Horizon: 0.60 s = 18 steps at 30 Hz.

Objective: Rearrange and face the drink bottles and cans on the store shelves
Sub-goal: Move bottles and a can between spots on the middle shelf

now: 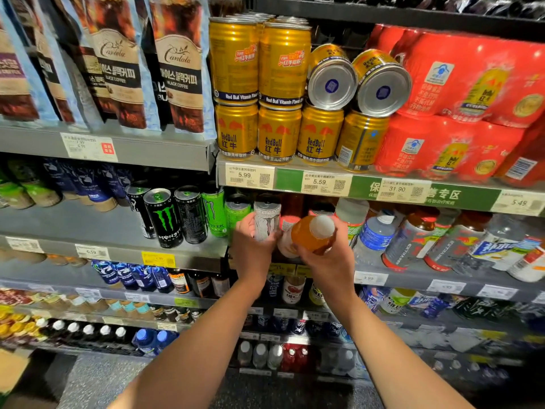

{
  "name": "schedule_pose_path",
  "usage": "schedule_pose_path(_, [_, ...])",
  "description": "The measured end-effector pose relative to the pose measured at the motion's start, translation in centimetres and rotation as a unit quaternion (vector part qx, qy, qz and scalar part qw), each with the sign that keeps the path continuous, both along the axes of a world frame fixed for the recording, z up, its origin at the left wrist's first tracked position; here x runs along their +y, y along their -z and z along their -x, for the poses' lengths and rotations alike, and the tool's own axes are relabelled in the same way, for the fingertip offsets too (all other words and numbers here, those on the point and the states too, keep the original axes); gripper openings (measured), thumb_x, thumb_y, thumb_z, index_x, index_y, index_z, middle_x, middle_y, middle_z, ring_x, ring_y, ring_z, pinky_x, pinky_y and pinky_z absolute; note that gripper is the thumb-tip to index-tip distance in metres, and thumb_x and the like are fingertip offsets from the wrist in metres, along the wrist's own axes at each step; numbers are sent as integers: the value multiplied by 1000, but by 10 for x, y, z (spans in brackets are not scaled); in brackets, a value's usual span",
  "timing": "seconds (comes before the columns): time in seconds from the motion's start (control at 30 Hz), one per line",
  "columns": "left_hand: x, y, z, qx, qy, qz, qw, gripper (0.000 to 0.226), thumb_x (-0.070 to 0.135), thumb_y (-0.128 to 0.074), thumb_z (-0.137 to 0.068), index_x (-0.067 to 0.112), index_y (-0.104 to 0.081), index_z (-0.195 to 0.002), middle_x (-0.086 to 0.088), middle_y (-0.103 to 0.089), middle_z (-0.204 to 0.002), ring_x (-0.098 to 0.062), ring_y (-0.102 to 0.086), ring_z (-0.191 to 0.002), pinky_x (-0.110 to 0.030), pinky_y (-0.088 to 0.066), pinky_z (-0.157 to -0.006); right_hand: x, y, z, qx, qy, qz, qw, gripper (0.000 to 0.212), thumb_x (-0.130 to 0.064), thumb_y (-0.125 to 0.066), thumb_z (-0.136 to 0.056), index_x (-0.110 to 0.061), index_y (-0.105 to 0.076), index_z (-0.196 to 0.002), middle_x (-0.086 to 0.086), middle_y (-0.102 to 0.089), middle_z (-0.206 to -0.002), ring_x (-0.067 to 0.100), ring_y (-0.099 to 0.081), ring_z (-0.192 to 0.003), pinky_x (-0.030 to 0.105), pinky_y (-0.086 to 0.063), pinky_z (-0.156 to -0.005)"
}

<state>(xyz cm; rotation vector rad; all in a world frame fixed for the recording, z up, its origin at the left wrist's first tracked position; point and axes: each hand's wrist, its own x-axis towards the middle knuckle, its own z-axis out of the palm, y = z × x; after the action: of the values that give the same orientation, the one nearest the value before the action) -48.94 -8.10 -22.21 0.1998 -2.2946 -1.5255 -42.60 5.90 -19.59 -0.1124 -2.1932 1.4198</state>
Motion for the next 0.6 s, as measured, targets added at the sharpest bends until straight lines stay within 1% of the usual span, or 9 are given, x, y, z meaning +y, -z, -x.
schedule_pose_path(0.07, [4,-3,0,-12,0,15,1000,46,30,-88,-69,12,-67,-106,11,-64,-92,-12,-62,-83,-24,-45,-62,7,-1,-5,-15,11,27,999,71,-31,-91,-67,-57,-48,-117,-26,-61,-110,2,-61,-103,33,-55,-87])
schedule_pose_path(0.13, [8,0,2,-29,-7,32,999,57,32,-87,-68,13,-65,-117,7,-66,-101,-13,-63,-91,-29,-51,-72,17,1,-9,-42,20,47,998,71,-35,-92,-64,-64,-46,-112,-23,-64,-108,2,-62,-102,35,-56,-88])
schedule_pose_path(0.23, [11,13,3,-49,-19,53,997,49,36,-84,-68,13,-65,-107,-1,-70,-96,-21,-68,-88,-28,-49,-66,37,7,-16,-58,17,50,997,75,-43,-90,-63,-41,-50,-126,-12,-67,-114,10,-65,-105,40,-56,-92])
schedule_pose_path(0.3, [13,17,1,-49,-28,55,997,52,42,-81,-73,16,-65,-115,-1,-71,-102,-19,-68,-92,-30,-52,-71,50,8,-19,-59,19,47,997,78,-41,-91,-63,-30,-51,-129,-12,-66,-112,7,-64,-102,37,-55,-93])
schedule_pose_path(0.37, [15,17,-3,-40,-22,43,998,52,38,-81,-76,22,-61,-121,4,-70,-108,-11,-65,-97,-32,-53,-82,59,6,-22,-63,21,49,997,73,-35,-93,-64,-32,-52,-125,-21,-63,-105,-6,-62,-94,29,-54,-89])
schedule_pose_path(0.43, [16,15,-6,-32,-13,24,999,50,23,-81,-77,26,-59,-122,6,-68,-112,-10,-64,-101,-34,-52,-88,66,5,-24,-63,14,53,997,69,-30,-93,-64,-37,-52,-119,-26,-61,-102,-15,-60,-91,23,-53,-84])
schedule_pose_path(0.5, [18,12,-7,-30,-26,38,999,55,18,-79,-78,23,-55,-128,1,-64,-120,-20,-61,-111,-41,-50,-95,73,5,-26,-62,4,55,997,69,-28,-93,-64,-41,-51,-117,-26,-62,-104,-17,-59,-93,21,-53,-82])
schedule_pose_path(0.53, [18,12,-7,-26,-30,49,998,57,18,-77,-79,20,-54,-131,-2,-60,-125,-22,-57,-115,-40,-48,-96,75,5,-26,-63,0,53,997,69,-28,-93,-64,-44,-51,-116,-26,-62,-105,-16,-60,-94,20,-53,-82])
schedule_pose_path(0.6, [23,9,-11,-28,-36,55,997,57,16,-73,-84,15,-50,-136,-4,-48,-130,-16,-50,-111,-30,-41,-93,78,6,-28,-64,-9,49,997,69,-28,-93,-64,-50,-50,-112,-25,-63,-106,-13,-61,-95,21,-54,-83])
